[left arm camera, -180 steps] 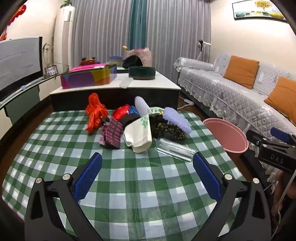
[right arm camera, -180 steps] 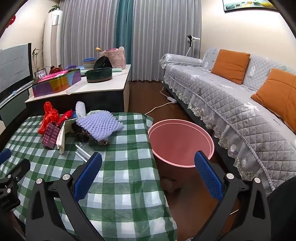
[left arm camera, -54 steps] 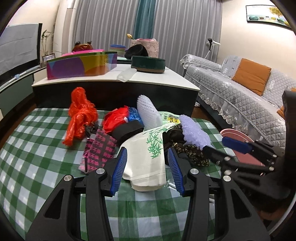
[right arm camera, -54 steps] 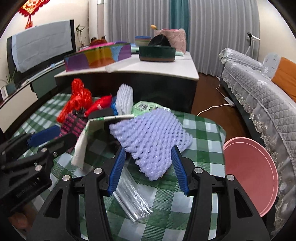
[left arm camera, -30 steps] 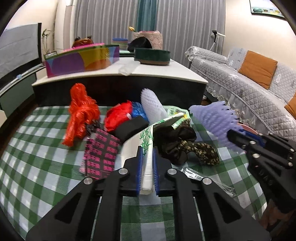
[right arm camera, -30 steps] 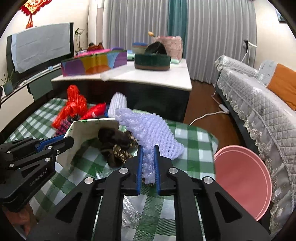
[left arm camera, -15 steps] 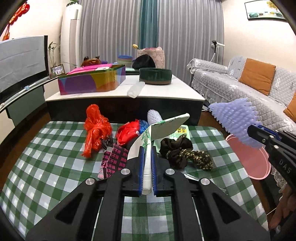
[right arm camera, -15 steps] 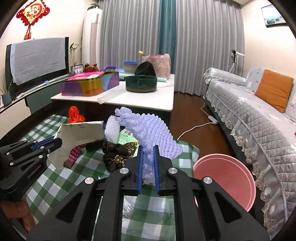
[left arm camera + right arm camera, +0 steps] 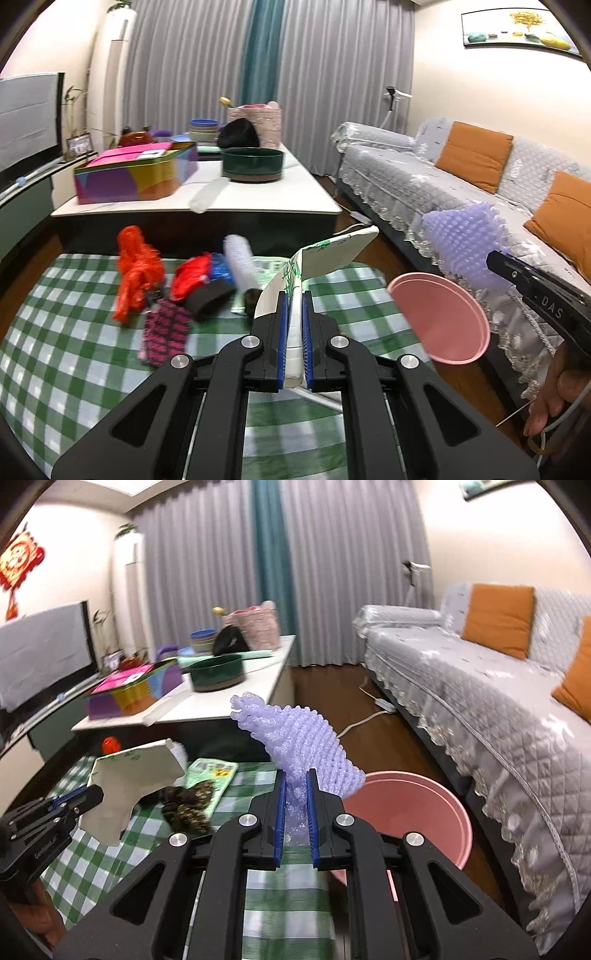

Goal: Collect trash
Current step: 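Carry the foam net and paper bag over the pink bin with both grippers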

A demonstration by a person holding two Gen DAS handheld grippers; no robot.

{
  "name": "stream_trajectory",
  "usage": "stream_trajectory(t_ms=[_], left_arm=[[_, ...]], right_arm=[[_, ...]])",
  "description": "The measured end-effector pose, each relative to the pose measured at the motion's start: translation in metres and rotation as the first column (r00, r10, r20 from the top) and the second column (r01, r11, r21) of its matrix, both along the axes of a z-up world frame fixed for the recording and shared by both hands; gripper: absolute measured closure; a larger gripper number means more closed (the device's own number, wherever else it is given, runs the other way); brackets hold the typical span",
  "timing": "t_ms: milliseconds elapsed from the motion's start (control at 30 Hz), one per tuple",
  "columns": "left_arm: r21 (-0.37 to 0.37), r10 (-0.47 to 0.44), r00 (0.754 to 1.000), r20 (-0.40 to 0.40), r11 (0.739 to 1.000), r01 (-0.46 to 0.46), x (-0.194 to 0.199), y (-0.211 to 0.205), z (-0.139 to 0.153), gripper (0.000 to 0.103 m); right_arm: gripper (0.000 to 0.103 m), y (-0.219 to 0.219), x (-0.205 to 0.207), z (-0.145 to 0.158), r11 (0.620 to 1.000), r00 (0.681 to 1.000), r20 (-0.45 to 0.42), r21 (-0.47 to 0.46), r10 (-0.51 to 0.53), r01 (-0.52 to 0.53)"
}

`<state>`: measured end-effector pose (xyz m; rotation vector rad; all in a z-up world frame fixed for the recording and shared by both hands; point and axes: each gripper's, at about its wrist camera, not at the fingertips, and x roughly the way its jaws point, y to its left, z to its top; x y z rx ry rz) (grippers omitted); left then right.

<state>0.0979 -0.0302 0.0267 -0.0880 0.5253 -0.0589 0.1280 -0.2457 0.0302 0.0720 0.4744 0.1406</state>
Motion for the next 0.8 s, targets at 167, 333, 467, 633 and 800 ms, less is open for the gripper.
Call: stream_trajectory(t_ms=[167,333,467,633,800], left_arm=[[-0.022,-0.054,0.999,0.004,0.998,0.054,0.018,-0.024,0.002,0.096],[-0.039,-0.105,0.994,0.011,0.994,0.105,0.035,-0.049,0.003,0.096],[-0.053,-0.139,0.990,0.009,0.989,0.139,0.050,-0.064,0.001,0.096],[-0.068,-0.182,0.983,0.009,0.981,0.182,0.069,-0.084,0.001,0.096],[-0.089,-0.219,0.976,0.003,0.972,0.219,0.088,-0.101,-0.003,0.096]], right_arm=[[0.092,-0.030,0.006,-0.004,0.997,0.998,-0.018,0.034,-0.061,0.062],[0.092,-0.051,0.014,-0.009,0.993,0.994,-0.032,0.048,-0.103,0.104],[0.092,-0.066,0.022,-0.013,0.989,0.991,-0.047,0.063,-0.129,0.131],[0.092,-0.081,0.031,-0.019,0.984,0.986,-0.066,0.080,-0.153,0.159],[0.092,-0.090,0.038,-0.026,0.981,0.981,-0.080,0.074,-0.174,0.180]])
